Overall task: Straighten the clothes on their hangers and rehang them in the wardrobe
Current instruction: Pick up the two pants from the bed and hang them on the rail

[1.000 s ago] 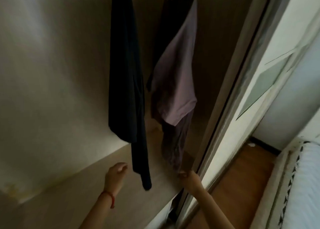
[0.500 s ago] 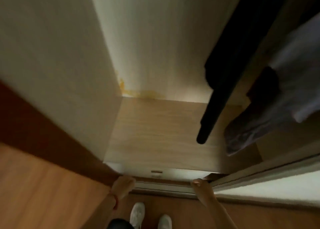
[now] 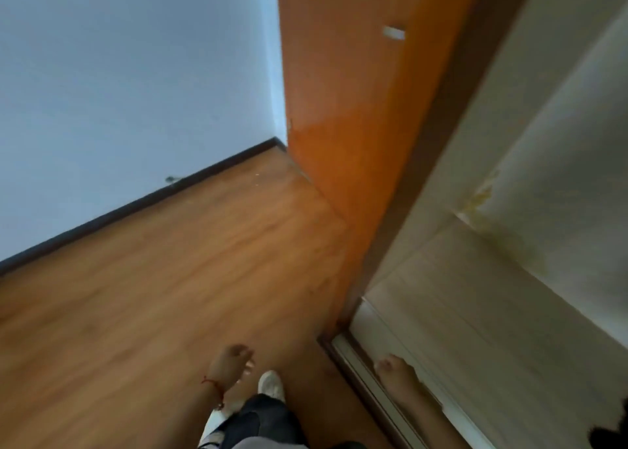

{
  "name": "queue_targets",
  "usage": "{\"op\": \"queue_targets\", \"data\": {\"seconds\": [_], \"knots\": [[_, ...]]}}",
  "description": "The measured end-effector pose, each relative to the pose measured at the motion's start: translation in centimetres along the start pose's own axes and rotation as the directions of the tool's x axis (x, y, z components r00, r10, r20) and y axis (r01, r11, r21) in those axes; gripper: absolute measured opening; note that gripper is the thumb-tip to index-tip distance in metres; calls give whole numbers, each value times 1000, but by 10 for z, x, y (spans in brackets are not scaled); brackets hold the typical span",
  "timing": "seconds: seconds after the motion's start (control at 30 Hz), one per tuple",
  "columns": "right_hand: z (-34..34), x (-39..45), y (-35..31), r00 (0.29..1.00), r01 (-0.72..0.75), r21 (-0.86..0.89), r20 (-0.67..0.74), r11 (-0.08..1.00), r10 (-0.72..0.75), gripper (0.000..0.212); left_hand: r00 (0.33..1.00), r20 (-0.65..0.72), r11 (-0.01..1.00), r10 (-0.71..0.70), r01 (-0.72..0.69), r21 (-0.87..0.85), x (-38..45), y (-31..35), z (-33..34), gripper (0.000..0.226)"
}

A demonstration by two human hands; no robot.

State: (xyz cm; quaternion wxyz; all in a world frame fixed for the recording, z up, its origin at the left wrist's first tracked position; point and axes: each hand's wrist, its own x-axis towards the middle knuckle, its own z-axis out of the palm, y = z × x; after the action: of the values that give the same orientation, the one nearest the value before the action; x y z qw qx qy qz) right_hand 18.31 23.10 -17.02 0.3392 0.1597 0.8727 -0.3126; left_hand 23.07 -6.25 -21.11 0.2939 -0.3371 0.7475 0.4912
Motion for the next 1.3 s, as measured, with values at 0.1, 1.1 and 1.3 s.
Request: {"op": "queue_targets", "data": {"seconds": [0.1, 1.1, 1.3], "knots": [[21, 29, -47, 994, 70, -70, 93, 995, -64, 32, 994, -96, 986, -48, 32, -165, 25, 4, -78, 25], [210, 223, -484, 690, 678, -487, 680, 550, -248, 27, 650, -195, 208, -735, -59, -976, 54, -62, -258, 19], [323, 169, -573, 534, 807, -399, 808, 435, -250, 15, 537, -118, 12, -835, -196, -981, 27, -109, -266, 16]]}}
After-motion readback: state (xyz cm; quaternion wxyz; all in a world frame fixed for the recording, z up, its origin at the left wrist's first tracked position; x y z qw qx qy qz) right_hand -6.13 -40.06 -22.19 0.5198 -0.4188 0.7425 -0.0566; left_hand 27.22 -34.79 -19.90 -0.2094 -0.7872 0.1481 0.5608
